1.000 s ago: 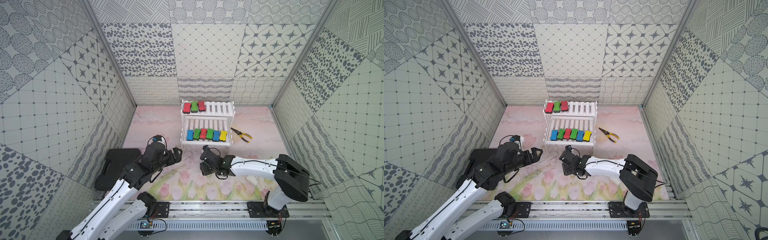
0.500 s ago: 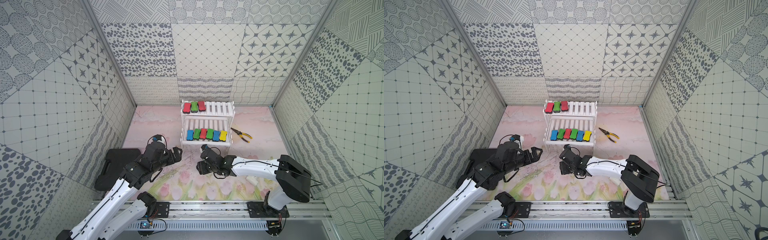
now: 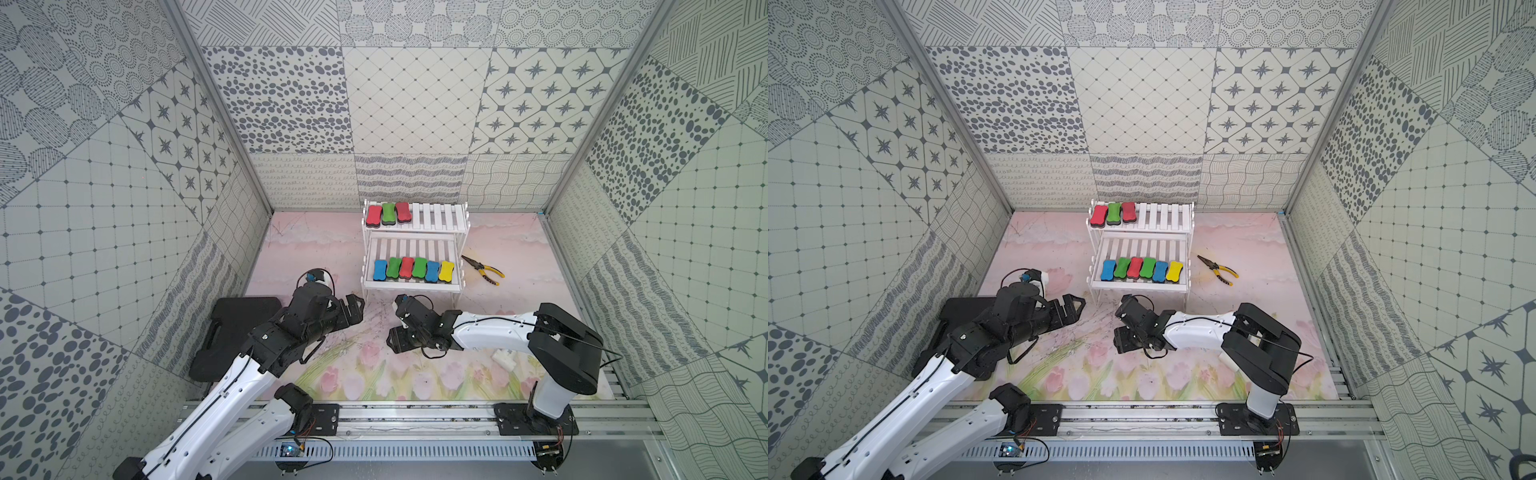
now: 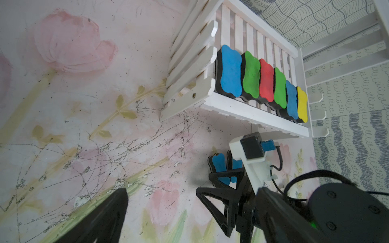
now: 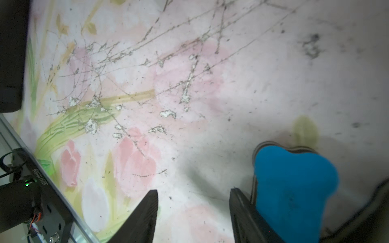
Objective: Remove the whiteboard erasers from the shelf
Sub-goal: Adjust the whiteboard eraser at the center of the board, then pick up the whiteboard eraser from the shelf.
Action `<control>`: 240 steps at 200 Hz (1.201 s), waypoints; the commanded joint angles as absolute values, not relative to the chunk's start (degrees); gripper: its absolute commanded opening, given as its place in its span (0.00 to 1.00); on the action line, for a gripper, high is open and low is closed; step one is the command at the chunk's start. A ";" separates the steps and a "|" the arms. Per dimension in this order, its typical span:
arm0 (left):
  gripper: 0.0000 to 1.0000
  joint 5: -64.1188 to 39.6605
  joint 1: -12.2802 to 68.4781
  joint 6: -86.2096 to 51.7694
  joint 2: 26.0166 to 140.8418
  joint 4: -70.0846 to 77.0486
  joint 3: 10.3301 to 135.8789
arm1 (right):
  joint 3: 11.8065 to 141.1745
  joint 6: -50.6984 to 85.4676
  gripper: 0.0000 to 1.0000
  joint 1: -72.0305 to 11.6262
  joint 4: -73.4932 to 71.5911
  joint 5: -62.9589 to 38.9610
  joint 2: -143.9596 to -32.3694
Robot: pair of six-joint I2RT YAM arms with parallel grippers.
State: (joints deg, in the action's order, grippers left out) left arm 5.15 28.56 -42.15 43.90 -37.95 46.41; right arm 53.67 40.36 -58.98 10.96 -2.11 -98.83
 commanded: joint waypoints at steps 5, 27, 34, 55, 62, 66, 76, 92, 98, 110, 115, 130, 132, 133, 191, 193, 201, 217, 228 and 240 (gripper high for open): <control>0.99 5.66 28.21 -40.95 44.11 -38.35 47.04 | 53.32 40.61 0.59 -57.92 11.25 1.43 -98.62; 1.00 5.38 28.21 -40.91 44.29 -38.03 46.98 | 53.83 39.63 0.61 -57.83 11.25 0.99 -97.30; 0.99 5.43 28.21 -40.95 44.25 -38.06 46.94 | 53.89 39.13 0.63 -57.83 11.25 0.82 -95.87; 1.00 5.32 28.15 -40.84 44.25 -37.89 46.84 | 54.11 37.29 0.65 -57.75 11.56 1.01 -89.46; 1.00 5.27 28.14 -40.81 44.23 -37.73 46.60 | 54.55 36.56 0.65 -57.70 12.36 1.05 -87.13; 0.99 5.27 28.13 -40.88 44.19 -37.59 46.59 | 54.97 36.08 0.65 -57.70 13.09 1.29 -85.81; 0.99 5.12 28.14 -40.95 44.21 -37.25 46.24 | 56.65 34.67 0.65 -57.62 15.22 1.71 -82.91; 1.00 4.79 28.13 -41.34 44.22 -36.52 45.59 | 61.10 32.10 0.63 -57.02 20.05 3.51 -79.62; 0.99 4.72 28.14 -41.53 44.22 -36.28 45.33 | 63.04 31.19 0.63 -56.36 21.59 4.06 -78.75; 1.00 4.64 28.07 -41.75 44.33 -36.08 45.04 | 67.26 29.84 0.61 -53.82 24.51 4.18 -77.77; 1.00 4.57 28.03 -41.89 44.46 -36.04 45.05 | 68.95 29.37 0.60 -52.64 25.30 4.37 -77.63; 1.00 4.15 28.05 -41.84 44.56 -35.96 45.02 | 74.50 27.37 0.59 -48.88 27.60 4.62 -78.31; 1.00 4.14 28.04 -41.77 44.56 -35.95 45.01 | 75.47 27.12 0.59 -48.52 27.91 4.65 -78.62; 1.00 4.13 27.99 -41.80 44.56 -35.95 45.05 | 75.83 27.01 0.59 -48.25 28.06 4.65 -78.73; 0.99 3.87 27.91 -41.63 44.21 -37.24 46.25 | 103.39 18.47 0.58 -43.14 36.62 11.52 -94.63; 1.00 3.91 27.87 -41.65 44.21 -37.26 46.28 | 104.33 18.04 0.59 -43.15 36.82 11.89 -95.35; 1.00 4.04 27.86 -41.54 44.14 -37.44 46.38 | 108.34 16.57 0.60 -42.98 38.37 13.02 -98.08; 1.00 4.17 27.86 -41.43 44.17 -37.75 46.41 | 116.40 14.20 0.61 -42.62 42.89 15.81 -104.20; 1.00 4.27 27.79 -41.32 44.11 -37.75 46.35 | 120.53 12.85 0.63 -42.32 44.83 16.96 -107.23; 1.00 4.39 27.79 -41.34 44.21 -37.76 46.32 | 123.69 11.79 0.63 -42.28 46.18 18.33 -109.61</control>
State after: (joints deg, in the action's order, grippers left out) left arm 4.67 28.01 -42.15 44.31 -37.52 45.39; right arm 117.51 16.82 -42.72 40.05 13.43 -105.23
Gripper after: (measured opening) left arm 0.995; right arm 0.625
